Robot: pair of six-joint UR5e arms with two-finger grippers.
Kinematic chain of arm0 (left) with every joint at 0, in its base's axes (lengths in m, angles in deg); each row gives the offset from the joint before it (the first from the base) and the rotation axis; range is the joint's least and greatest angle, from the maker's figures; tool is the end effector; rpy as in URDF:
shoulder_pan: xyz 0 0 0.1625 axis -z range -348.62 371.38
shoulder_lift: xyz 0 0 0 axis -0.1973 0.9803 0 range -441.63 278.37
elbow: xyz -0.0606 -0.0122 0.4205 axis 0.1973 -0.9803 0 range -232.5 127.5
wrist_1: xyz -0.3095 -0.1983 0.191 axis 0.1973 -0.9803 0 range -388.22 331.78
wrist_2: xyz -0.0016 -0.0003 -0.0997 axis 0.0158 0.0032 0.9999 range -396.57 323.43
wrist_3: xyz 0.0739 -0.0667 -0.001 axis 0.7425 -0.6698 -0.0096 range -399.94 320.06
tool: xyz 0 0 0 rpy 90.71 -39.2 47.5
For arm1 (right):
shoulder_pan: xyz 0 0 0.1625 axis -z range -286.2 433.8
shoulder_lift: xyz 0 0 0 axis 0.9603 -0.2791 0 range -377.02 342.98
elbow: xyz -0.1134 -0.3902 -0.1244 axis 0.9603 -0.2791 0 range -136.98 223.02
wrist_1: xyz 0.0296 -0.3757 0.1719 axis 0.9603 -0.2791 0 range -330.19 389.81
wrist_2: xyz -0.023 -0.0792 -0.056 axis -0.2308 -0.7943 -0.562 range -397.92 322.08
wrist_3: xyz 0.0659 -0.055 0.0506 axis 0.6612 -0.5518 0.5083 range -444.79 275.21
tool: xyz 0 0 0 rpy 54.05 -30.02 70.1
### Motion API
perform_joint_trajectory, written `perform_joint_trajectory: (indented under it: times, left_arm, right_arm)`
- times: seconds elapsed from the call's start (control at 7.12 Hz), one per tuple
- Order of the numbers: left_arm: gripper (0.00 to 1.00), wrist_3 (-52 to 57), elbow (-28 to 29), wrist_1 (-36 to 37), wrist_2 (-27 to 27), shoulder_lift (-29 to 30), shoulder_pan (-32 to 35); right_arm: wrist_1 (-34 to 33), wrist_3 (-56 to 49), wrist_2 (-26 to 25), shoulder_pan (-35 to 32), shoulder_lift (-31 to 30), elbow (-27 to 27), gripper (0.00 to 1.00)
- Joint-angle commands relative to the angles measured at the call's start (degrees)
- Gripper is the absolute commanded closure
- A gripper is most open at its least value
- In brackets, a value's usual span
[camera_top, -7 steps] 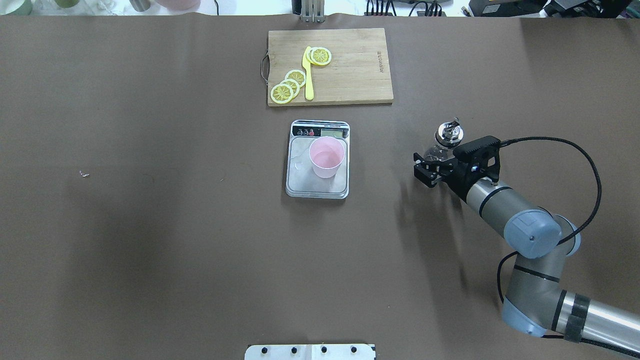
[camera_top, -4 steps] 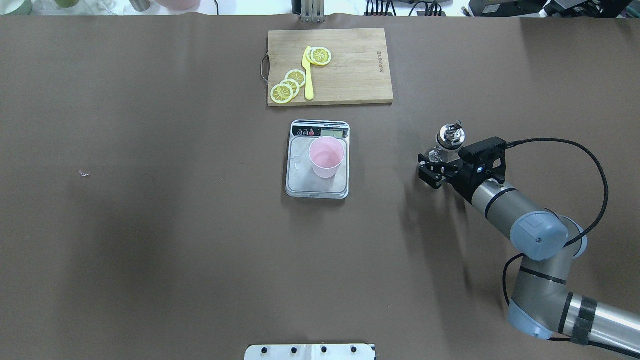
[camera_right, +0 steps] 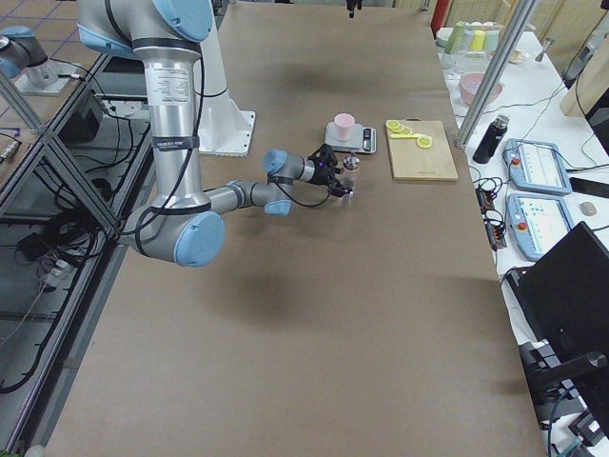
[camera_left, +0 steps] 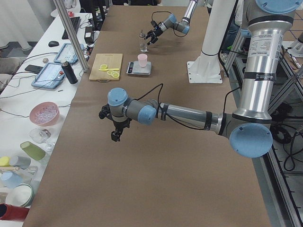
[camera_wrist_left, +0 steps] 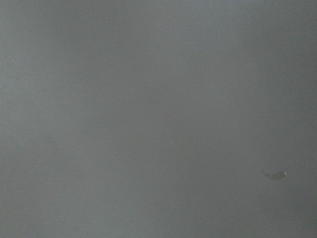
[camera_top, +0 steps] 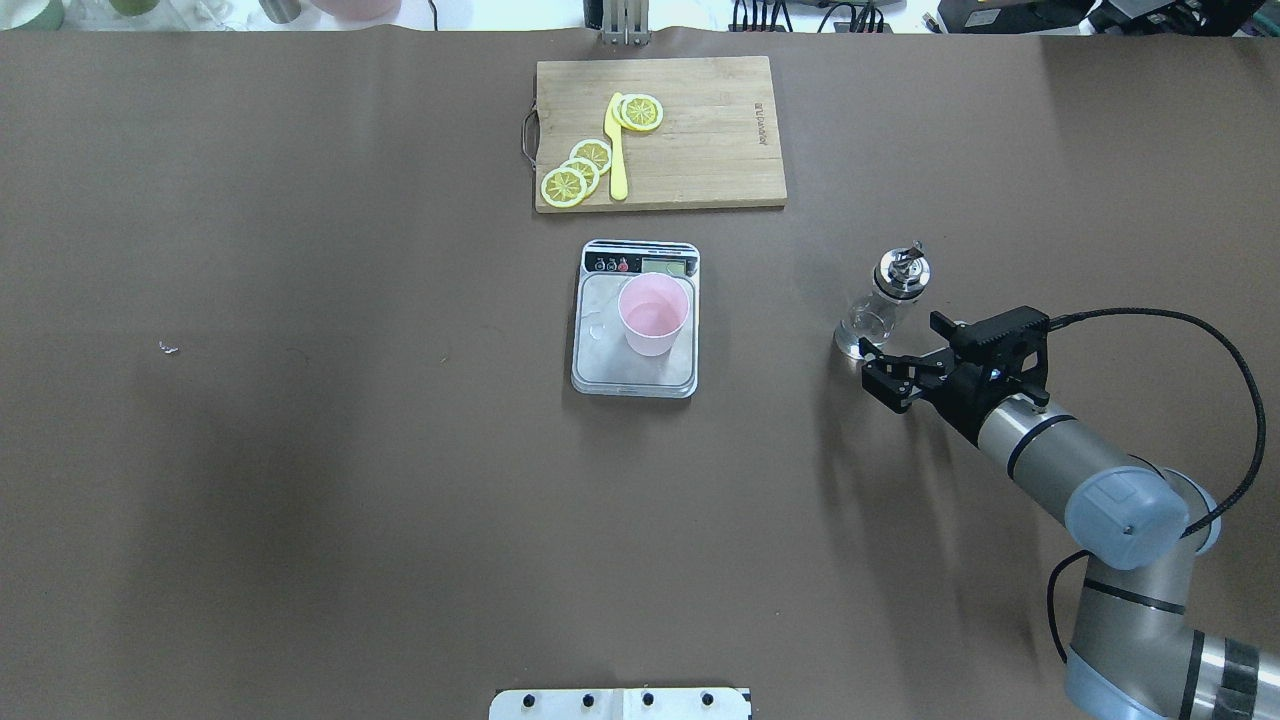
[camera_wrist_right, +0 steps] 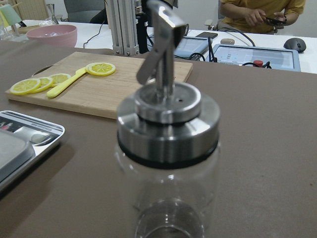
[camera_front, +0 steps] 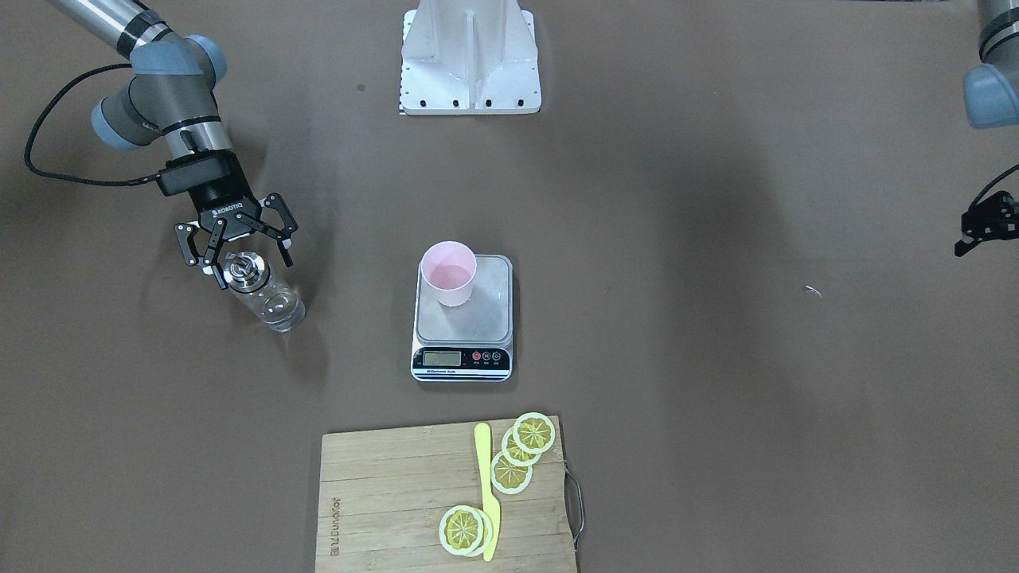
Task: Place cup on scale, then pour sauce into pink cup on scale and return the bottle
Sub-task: 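Open the right gripper and pull it back from the dispenser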
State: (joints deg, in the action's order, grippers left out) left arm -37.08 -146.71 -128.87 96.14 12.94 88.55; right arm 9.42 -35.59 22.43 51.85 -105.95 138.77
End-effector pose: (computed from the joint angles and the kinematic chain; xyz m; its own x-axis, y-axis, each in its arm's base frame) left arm 0.0557 -0.5411 0.5620 0.6550 0.4288 -0.6222 -0.2424 0.8991 0.3645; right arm -0.4001 -0.3581 0.4642 0.6685 -0.3429 0.6600 -0.4413 0.5314 0.7231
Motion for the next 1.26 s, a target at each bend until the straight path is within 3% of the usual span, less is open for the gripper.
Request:
perform_joint_trajectory:
  times: [0.0, 0.28, 0.56, 0.7, 0.84, 1.12]
  left_arm:
    - [0.01, 0.12, 0.09, 0.02, 0.00, 0.00, 0.00]
    - [0.01, 0.12, 0.09, 0.02, 0.00, 0.00, 0.00]
    - [0.01, 0.21, 0.00, 0.02, 0.00, -0.09, 0.09]
    - [0.01, 0.21, 0.00, 0.02, 0.00, -0.09, 0.09]
    - [0.01, 0.21, -0.09, 0.02, 0.09, -0.09, 0.09]
    - [0.01, 0.30, -0.18, 0.02, 0.09, -0.09, 0.09]
  right_arm:
    - [0.87, 0.02, -0.67, 1.21, -6.13, 4.15, 0.01]
    - [6.30, -0.07, -0.23, 1.12, -12.65, 4.18, 0.00]
    - [8.61, -0.24, 2.20, -4.38, -14.08, 2.69, 0.00]
    - [8.53, -0.33, 9.45, -11.55, -13.91, 2.42, 0.00]
    - [8.35, -0.42, 20.49, -21.46, -13.56, 0.76, 0.00]
    - [5.30, -2.08, 50.34, -41.42, -4.47, -10.00, 0.00]
